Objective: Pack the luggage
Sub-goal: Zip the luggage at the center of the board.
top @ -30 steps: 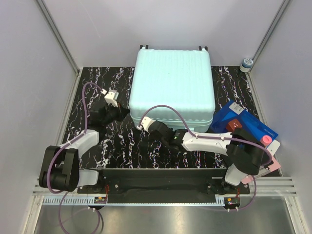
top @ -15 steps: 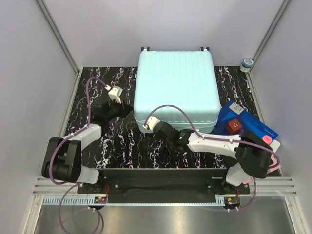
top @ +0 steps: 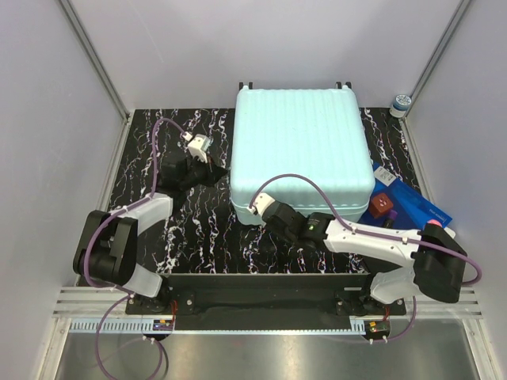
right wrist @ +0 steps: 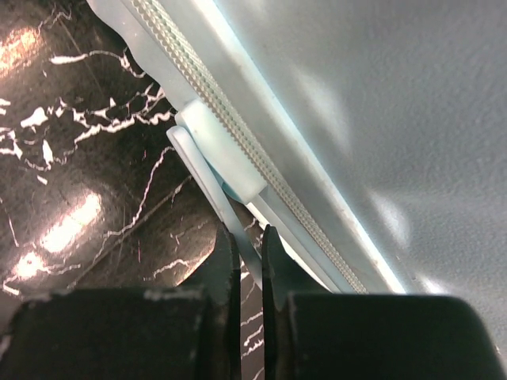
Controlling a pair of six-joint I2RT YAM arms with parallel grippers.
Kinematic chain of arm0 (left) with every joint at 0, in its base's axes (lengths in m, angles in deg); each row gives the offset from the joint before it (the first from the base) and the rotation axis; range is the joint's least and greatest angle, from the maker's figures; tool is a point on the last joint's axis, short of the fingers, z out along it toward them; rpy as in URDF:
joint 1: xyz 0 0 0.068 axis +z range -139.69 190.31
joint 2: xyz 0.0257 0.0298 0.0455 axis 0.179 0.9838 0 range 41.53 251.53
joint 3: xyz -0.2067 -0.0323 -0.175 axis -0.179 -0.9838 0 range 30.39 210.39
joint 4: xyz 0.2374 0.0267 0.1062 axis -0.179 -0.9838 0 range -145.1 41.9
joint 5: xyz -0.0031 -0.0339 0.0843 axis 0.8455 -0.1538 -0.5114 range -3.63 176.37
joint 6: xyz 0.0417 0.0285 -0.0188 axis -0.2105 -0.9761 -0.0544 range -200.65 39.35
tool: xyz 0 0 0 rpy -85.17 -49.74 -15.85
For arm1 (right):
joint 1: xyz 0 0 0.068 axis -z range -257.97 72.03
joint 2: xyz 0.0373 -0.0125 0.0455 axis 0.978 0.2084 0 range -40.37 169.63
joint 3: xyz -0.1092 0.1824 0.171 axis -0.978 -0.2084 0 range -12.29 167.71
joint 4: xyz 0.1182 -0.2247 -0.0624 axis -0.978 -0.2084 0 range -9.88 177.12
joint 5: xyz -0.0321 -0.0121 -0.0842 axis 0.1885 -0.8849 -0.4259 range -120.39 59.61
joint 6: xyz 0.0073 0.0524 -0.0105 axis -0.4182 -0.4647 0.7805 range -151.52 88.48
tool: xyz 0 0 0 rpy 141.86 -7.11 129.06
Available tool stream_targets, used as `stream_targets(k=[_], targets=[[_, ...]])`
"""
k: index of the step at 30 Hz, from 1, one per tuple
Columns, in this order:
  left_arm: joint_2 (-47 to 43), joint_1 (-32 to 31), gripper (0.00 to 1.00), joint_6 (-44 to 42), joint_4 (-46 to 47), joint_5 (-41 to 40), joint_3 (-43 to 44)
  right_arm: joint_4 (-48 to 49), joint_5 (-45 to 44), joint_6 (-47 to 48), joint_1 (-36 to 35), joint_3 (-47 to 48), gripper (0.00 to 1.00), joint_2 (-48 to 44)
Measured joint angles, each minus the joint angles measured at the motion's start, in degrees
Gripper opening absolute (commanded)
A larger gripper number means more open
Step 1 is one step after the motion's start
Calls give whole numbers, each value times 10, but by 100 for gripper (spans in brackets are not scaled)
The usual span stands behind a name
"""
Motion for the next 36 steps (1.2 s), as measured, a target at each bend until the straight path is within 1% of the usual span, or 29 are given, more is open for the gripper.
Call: stream_targets(k=[3,4,5,6,7,8,11,14,20,25,29,30,32,34,36], targets=[[5,-8,0,2,-2,-6,10,-17,4,-2,0,-3,0,-17],[5,-10,0,3,-2,-7,12,-24,6,-3,0,-3,12,-26],[6,-12,0,4,-3,-8,14,-29,8,-4,0,-5,19,-32],[6,-14,0,4,-2,-8,16,-35,12,-5,1,-7,29,-41],[6,-16,0,4,-3,-8,17,-40,16,-9,2,-8,46,-50],[6,-18,0,5,-3,-9,18,-43,16,-16,2,-9,53,-56],[7,-21,0,5,-8,-19,18,-60,1,-58,7,-7,66,-99],[8,-22,0,5,-4,-32,18,-68,5,-80,9,-2,70,-133],[8,-22,0,3,-4,-41,18,-83,30,-87,12,37,73,-141],[8,-22,0,1,-4,-41,18,-80,40,-85,12,123,78,-171],[8,-22,0,-1,-3,-41,17,-57,0,-80,27,224,79,-174],[8,-22,0,-2,-3,-41,17,-55,-5,-79,42,245,79,-170],[8,-22,0,-2,-3,-41,16,-41,-1,-87,110,292,79,-154],[8,-22,0,-2,0,-41,15,-35,28,-110,219,328,79,-129],[7,-22,0,-2,5,-41,10,-32,56,-144,350,355,79,-91]])
